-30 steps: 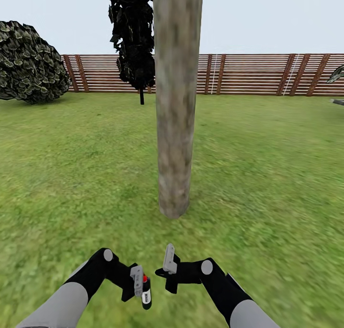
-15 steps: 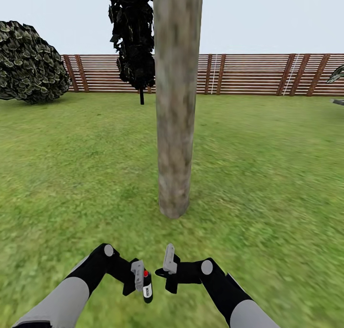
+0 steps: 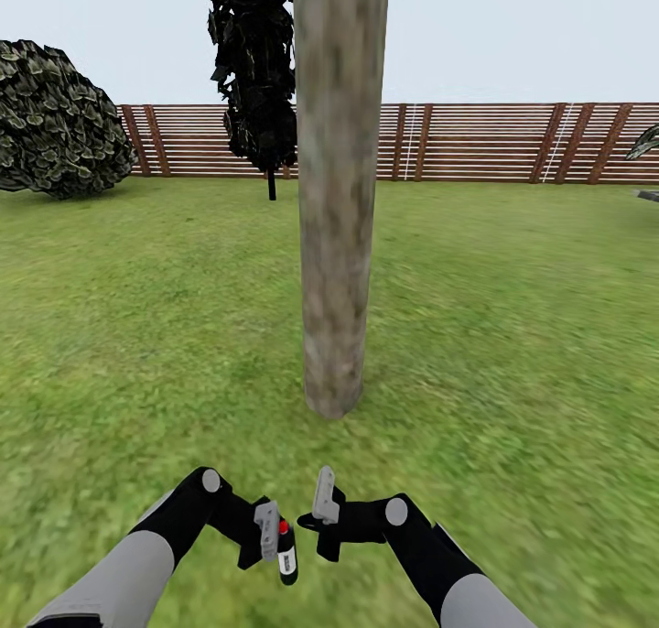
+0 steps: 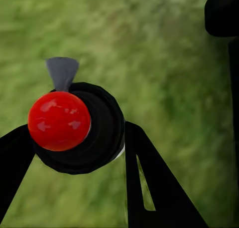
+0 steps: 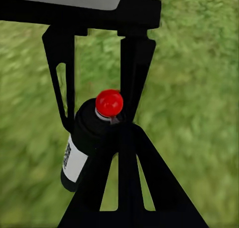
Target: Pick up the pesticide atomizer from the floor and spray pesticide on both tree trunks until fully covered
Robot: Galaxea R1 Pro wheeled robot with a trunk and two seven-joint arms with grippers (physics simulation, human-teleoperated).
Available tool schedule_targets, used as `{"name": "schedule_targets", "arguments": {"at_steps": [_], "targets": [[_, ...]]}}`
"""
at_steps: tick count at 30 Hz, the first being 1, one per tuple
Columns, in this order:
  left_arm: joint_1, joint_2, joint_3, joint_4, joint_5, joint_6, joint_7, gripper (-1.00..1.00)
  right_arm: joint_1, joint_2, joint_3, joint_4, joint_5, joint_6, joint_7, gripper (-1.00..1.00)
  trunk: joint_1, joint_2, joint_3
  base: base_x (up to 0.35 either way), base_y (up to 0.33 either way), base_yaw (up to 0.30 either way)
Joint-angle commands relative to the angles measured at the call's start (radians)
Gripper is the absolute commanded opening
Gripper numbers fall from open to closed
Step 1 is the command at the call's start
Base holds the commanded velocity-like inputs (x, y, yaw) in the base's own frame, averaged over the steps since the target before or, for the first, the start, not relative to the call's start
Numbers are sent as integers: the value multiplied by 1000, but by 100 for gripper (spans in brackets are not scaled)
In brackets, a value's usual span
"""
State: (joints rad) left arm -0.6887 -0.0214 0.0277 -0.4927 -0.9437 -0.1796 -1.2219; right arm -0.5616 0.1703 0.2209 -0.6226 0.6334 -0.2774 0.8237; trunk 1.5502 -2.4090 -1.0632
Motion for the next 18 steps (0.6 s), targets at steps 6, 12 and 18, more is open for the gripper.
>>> {"name": "schedule_targets", "arguments": {"at_steps": [6, 12, 18], "targets": [[0, -1, 2, -4, 0, 0, -39, -100, 0, 0, 0, 0, 0, 0, 0, -100, 0, 0, 0, 0, 0, 0], [0, -2, 6, -4, 7, 2, -42, -100, 0, 0, 0, 0, 0, 0, 0, -100, 0, 0, 0, 0, 0, 0], [0, 0, 0, -4, 78, -1, -43, -100, 0, 0, 0, -1, 0, 1, 0, -100, 0, 0, 0, 0, 0, 0]]}}
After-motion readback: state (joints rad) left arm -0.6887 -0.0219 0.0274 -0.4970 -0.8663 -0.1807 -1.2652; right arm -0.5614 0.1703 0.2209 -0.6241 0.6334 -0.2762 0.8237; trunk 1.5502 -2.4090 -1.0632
